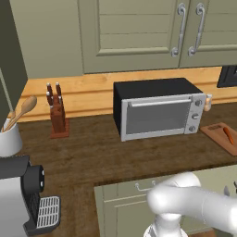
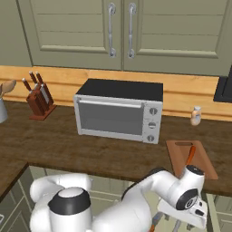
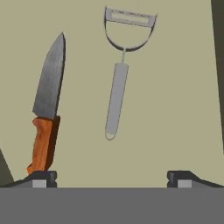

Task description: Place the appropriate cutting tool for cutting the carrot skin on the cutting board.

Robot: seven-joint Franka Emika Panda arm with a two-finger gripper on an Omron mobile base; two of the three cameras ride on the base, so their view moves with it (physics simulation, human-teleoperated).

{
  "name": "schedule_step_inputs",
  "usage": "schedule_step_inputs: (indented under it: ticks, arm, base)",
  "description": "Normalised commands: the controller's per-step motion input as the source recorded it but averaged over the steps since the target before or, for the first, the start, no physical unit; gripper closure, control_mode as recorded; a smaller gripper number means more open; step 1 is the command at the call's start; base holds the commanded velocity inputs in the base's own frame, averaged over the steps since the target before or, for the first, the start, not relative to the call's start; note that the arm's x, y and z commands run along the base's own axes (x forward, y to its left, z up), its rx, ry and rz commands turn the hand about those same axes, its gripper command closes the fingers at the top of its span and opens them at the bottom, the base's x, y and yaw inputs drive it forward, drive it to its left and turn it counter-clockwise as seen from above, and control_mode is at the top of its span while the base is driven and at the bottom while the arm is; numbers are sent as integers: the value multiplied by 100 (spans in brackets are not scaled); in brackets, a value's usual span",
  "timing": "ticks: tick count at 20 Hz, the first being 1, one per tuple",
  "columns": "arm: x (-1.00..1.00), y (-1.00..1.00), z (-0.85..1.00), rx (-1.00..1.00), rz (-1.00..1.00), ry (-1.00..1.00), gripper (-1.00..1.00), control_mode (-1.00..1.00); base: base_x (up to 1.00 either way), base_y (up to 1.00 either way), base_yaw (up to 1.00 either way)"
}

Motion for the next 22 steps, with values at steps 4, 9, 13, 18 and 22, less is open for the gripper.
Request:
schedule_step_inputs:
  ticks: [4,9,13,18,22]
  arm:
    - [23,-1,-35,0,-15,1,-100,-100]
    - [-1,0,-57,0,-8,-2,-100,-100]
    - [1,6,-39,-3,-6,-1,-100,-100]
    - [0,4,-36,-5,0,0,-100,-100]
    - [0,3,-40,-5,0,0,-100,-100]
  base:
    - [0,0,0]
    - [0,0,0]
    - [0,0,0]
    - [0,0,0]
    - [0,0,0]
